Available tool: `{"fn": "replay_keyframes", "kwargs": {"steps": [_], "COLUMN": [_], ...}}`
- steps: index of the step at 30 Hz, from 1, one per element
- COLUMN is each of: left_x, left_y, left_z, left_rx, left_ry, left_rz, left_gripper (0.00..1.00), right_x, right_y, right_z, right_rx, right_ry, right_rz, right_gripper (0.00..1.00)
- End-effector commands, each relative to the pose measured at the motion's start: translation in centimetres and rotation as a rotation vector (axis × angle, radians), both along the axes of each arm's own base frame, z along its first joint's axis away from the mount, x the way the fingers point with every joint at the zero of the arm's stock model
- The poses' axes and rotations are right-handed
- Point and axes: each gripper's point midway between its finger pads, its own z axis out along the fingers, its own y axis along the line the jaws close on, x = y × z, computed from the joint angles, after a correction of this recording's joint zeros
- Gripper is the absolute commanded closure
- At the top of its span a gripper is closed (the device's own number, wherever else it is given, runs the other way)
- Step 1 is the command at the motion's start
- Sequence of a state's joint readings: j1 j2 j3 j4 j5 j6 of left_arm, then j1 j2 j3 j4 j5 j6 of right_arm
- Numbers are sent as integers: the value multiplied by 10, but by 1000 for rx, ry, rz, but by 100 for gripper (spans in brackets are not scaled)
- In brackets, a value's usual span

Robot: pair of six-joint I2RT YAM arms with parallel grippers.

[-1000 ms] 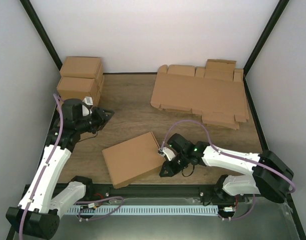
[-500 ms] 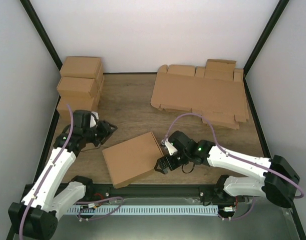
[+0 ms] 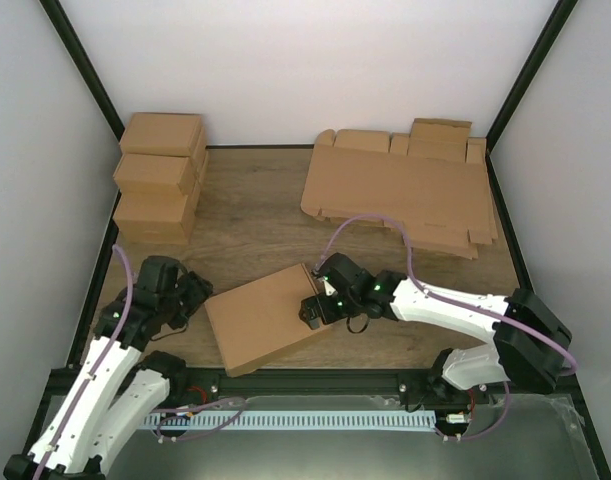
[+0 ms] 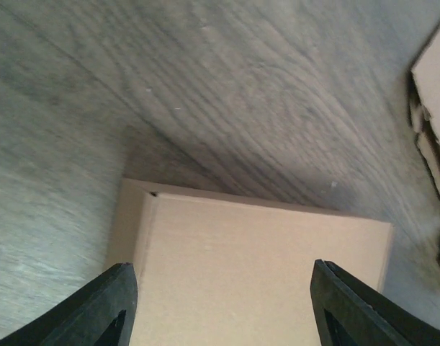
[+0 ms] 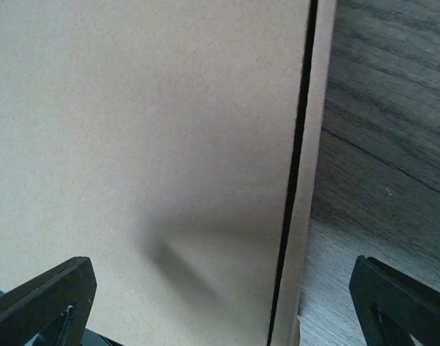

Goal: Fold the paper box

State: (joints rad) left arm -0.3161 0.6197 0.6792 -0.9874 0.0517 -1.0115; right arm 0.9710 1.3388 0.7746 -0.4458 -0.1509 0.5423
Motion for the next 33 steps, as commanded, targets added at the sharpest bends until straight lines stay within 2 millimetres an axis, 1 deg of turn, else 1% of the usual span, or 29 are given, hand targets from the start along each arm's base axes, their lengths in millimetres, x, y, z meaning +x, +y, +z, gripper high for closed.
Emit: {"fn": "replay_keyframes", "kwargs": {"steps": [1,3,4,5,6,7,9,12,14,15,18,20,24,25,28,30,32,33], "left_x": [-10,-10,-11,-11,-12,-14,-14,-4,6,9,19,28,51,57,70,80,91,95], "left_y": [13,8,2,-3,-9,-15,-19,-23,-31,-35,-41,-38,-32,-29,-16,-2,21,34], "left_z": [-24,-29,-33,-38,-45,-52,-62,-64,-63,-68,-72,-68,-53,-50,-48,-47,-33,-25], "left_rx": [46,-10,-51,-93,-134,-169,-197,-226,-275,-297,-329,-307,-257,-237,-169,-118,-16,65], "left_ry": [53,36,28,26,35,53,63,15,-21,-21,-34,-64,-140,-153,-149,-151,-187,-195], "left_rz": [57,69,68,67,62,55,59,64,52,50,53,66,88,90,116,134,169,171], "left_gripper": [27,17,10,5,4,3,2,1,0,0,0,0,0,0,0,0,0,0], "right_x": [8,6,5,4,3,2,-2,-10,-15,-17,-21,-23,-25,-23,-14,-5,1,3], "right_y": [2,2,1,1,1,2,5,13,19,20,26,29,41,43,54,62,71,77], "right_z": [5,4,2,1,-1,-1,0,4,8,8,7,6,6,6,3,1,-1,-1], "right_rx": [29,37,40,42,41,47,66,124,166,179,200,210,257,267,280,275,283,296], "right_ry": [-35,-28,-24,-22,-17,-13,-1,20,34,41,62,78,103,103,88,79,75,79], "right_rz": [-47,-44,-43,-43,-41,-37,-18,32,62,71,94,104,120,117,103,90,82,80], "right_gripper": [0,0,0,0,0,0,0,3,5,6,9,10,11,11,10,9,9,9]}}
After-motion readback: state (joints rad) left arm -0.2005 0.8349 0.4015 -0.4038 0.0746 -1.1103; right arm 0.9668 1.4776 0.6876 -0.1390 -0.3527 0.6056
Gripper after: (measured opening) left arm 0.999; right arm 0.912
